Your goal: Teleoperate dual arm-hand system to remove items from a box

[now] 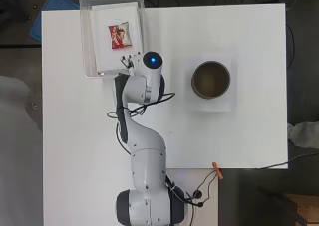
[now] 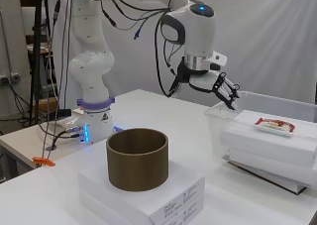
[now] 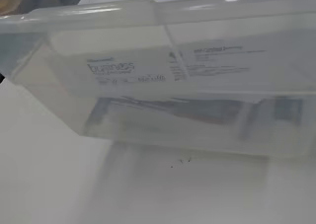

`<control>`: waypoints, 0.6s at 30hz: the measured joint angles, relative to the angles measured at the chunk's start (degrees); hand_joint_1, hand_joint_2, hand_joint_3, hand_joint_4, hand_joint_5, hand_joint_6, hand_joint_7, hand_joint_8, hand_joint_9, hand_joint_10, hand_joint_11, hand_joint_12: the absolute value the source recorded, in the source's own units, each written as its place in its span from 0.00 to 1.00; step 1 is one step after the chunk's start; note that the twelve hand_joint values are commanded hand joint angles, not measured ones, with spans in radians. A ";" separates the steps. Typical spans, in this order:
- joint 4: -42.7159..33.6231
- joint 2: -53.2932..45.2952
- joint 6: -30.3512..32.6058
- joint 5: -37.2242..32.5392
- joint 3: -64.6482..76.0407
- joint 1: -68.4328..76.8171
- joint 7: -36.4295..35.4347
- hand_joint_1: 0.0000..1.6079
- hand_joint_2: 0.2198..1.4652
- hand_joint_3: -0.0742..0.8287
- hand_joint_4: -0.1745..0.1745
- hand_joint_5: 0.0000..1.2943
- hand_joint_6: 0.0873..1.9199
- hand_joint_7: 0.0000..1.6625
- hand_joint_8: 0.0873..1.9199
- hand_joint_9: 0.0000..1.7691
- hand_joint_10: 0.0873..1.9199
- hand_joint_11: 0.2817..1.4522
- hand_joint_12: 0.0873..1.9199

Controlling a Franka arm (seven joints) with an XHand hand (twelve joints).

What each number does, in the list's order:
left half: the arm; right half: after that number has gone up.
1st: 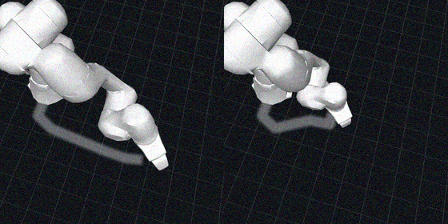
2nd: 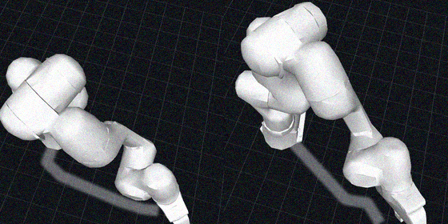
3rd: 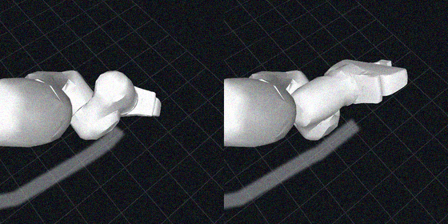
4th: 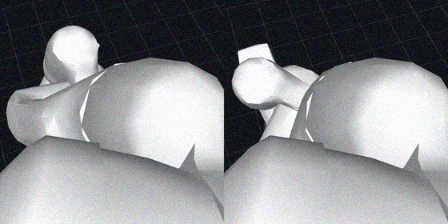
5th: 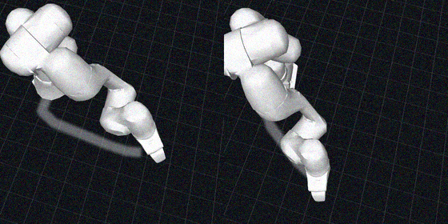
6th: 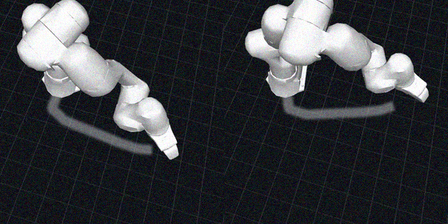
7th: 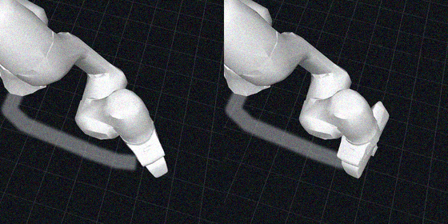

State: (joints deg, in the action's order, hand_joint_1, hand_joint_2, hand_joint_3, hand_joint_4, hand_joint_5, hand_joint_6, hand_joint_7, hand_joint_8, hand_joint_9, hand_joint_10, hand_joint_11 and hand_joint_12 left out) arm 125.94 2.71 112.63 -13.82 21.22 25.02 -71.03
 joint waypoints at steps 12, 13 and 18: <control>-10.12 -9.73 0.89 4.05 1.66 -2.14 6.55 0.25 0.75 0.08 0.64 0.40 0.00 0.40 0.00 0.39 0.00 0.22 0.00; -10.09 -9.79 0.84 4.16 1.68 -2.16 6.65 0.25 0.75 0.08 0.64 0.40 0.00 0.40 0.00 0.39 0.00 0.22 0.00; -11.78 -11.34 0.09 4.71 0.64 -3.16 6.66 0.24 0.66 0.06 0.45 0.25 0.00 0.31 0.00 0.30 0.00 0.18 0.00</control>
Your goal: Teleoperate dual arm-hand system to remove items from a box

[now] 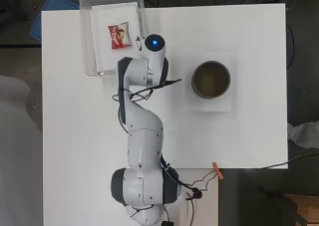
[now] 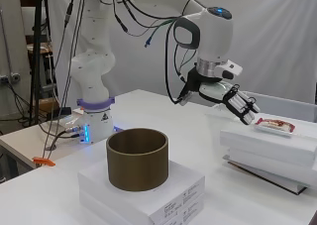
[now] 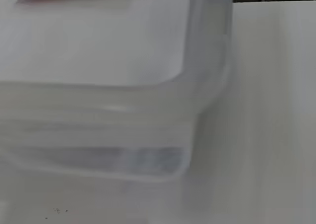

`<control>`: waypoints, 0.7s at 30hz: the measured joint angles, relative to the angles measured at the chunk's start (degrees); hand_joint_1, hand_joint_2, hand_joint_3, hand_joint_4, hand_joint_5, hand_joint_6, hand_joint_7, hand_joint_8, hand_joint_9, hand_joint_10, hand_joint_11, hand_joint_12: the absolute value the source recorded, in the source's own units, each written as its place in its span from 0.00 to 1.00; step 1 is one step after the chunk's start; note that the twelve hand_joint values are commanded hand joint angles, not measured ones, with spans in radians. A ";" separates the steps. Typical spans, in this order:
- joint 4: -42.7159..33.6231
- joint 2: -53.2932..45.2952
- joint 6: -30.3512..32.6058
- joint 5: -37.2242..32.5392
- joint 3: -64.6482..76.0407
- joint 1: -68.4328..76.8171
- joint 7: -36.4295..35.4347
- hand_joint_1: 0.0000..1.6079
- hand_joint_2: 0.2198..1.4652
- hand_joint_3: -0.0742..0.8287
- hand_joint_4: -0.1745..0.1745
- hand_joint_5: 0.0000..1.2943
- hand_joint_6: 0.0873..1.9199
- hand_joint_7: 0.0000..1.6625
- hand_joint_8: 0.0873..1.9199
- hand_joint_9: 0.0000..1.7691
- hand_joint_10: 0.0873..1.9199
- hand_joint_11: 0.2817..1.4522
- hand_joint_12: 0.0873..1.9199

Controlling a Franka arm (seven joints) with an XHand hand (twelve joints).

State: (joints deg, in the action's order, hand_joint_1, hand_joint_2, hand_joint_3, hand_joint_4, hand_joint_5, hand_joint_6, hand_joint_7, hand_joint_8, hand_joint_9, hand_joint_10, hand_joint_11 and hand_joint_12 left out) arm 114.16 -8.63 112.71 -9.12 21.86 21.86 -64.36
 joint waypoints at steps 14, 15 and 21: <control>-18.08 -13.70 -3.58 2.63 -8.51 -3.68 -2.02 0.26 0.63 0.07 0.46 0.23 0.00 0.28 0.00 0.28 0.00 0.15 0.00; -18.54 -13.98 -3.66 3.62 -8.97 -3.62 -1.84 0.26 0.63 0.07 0.47 0.22 0.00 0.27 0.00 0.27 0.00 0.14 0.00; -20.28 -15.57 -3.55 8.66 -11.84 -3.38 0.13 0.29 0.63 0.08 0.50 0.23 0.00 0.29 0.00 0.29 0.00 0.16 0.00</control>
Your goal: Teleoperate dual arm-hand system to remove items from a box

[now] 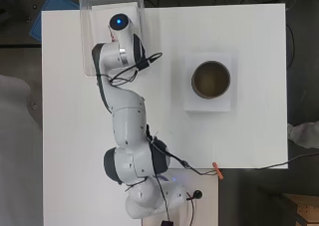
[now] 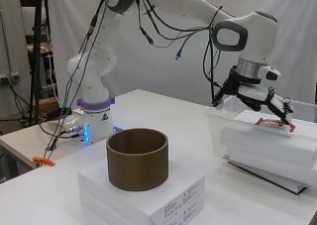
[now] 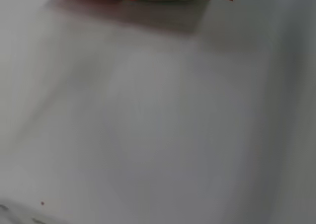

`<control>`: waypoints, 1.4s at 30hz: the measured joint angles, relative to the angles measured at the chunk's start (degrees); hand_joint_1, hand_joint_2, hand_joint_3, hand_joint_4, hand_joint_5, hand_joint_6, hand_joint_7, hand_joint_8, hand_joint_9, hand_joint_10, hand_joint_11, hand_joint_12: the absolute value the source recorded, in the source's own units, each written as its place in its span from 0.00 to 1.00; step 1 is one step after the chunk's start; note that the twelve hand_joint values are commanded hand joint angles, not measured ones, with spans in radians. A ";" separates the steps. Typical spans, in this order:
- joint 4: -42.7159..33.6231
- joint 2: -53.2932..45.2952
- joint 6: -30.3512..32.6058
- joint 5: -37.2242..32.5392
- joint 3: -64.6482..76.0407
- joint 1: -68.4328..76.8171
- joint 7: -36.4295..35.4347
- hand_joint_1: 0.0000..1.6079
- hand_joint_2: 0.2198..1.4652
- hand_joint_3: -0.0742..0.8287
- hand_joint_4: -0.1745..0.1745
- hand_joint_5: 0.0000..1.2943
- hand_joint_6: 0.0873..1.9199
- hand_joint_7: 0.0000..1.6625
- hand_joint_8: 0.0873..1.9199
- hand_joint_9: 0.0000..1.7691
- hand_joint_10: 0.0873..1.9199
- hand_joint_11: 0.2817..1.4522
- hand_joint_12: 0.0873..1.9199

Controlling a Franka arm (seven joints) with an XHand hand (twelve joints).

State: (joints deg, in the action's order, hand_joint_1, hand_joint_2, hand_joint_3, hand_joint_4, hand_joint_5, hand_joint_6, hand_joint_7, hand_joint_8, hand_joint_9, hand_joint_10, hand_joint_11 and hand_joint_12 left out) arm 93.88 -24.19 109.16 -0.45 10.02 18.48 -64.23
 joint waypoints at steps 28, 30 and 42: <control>-7.44 -5.46 -7.57 3.79 -3.42 -1.30 8.66 0.18 0.49 0.08 0.30 0.00 0.00 0.09 0.00 0.14 0.00 0.03 0.00; -9.10 -6.52 -9.08 3.21 -3.55 -1.70 8.17 0.29 0.53 0.09 0.31 0.03 0.00 0.11 0.00 0.18 0.00 0.06 0.00; -25.14 -16.84 -21.60 -8.29 -4.03 -6.20 7.87 0.71 0.84 0.10 1.00 0.63 1.00 0.69 1.00 0.76 1.00 0.64 0.97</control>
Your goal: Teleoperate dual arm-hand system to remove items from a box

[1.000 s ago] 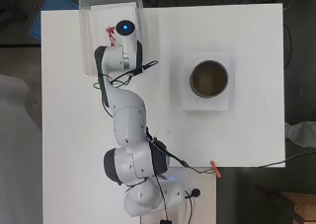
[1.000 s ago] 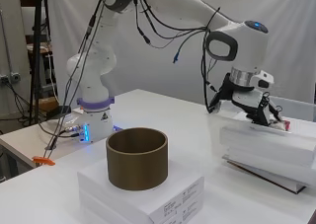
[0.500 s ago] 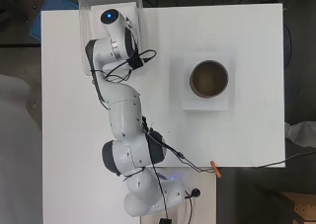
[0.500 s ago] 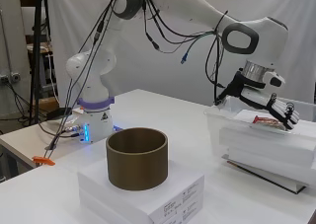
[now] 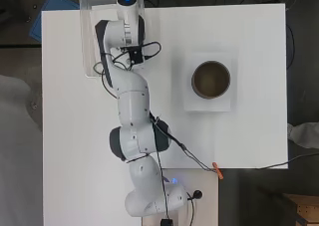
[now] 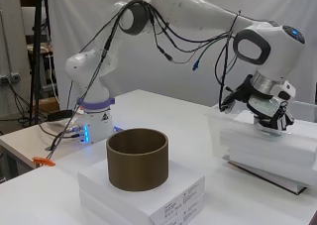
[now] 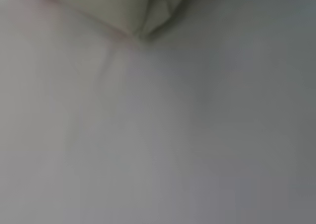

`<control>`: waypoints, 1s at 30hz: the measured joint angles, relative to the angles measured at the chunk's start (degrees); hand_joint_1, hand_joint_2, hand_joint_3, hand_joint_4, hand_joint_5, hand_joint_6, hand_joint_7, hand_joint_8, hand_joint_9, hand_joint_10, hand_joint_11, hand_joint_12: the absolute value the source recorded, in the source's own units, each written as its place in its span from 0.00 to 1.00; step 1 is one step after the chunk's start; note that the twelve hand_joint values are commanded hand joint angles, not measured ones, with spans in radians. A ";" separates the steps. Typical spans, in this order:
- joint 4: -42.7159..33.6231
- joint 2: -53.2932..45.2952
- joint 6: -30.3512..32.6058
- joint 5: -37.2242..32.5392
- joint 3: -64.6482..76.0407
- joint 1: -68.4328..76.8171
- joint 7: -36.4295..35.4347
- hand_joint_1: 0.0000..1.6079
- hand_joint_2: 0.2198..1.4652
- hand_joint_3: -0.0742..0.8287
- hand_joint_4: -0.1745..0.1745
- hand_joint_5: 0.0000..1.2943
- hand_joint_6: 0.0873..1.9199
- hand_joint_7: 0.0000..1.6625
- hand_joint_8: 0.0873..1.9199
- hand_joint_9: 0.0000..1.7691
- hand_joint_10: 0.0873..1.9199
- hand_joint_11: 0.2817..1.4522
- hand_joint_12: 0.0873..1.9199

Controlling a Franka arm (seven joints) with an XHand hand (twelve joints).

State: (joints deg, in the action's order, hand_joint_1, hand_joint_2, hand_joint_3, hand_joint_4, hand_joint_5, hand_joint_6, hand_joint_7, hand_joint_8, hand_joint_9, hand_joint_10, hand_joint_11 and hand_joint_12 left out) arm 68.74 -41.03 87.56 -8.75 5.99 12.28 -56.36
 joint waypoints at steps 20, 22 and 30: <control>21.47 21.91 14.93 -9.40 -3.03 -1.72 -14.21 0.78 0.84 0.09 1.00 0.55 1.00 0.74 1.00 0.77 1.00 0.71 0.97; 22.19 23.90 16.83 -9.22 -3.39 -1.72 -14.21 0.78 0.85 0.09 1.00 0.55 1.00 0.73 1.00 0.77 1.00 0.70 0.97; 29.99 35.59 20.62 -10.97 -1.01 -2.32 -19.47 0.75 0.86 0.09 1.00 0.58 1.00 0.73 1.00 0.76 1.00 0.68 0.97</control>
State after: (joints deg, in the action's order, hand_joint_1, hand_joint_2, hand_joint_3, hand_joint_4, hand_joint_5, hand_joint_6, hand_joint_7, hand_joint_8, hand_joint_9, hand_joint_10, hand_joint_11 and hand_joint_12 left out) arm 98.74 -5.44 108.18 -19.71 4.98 9.96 -75.83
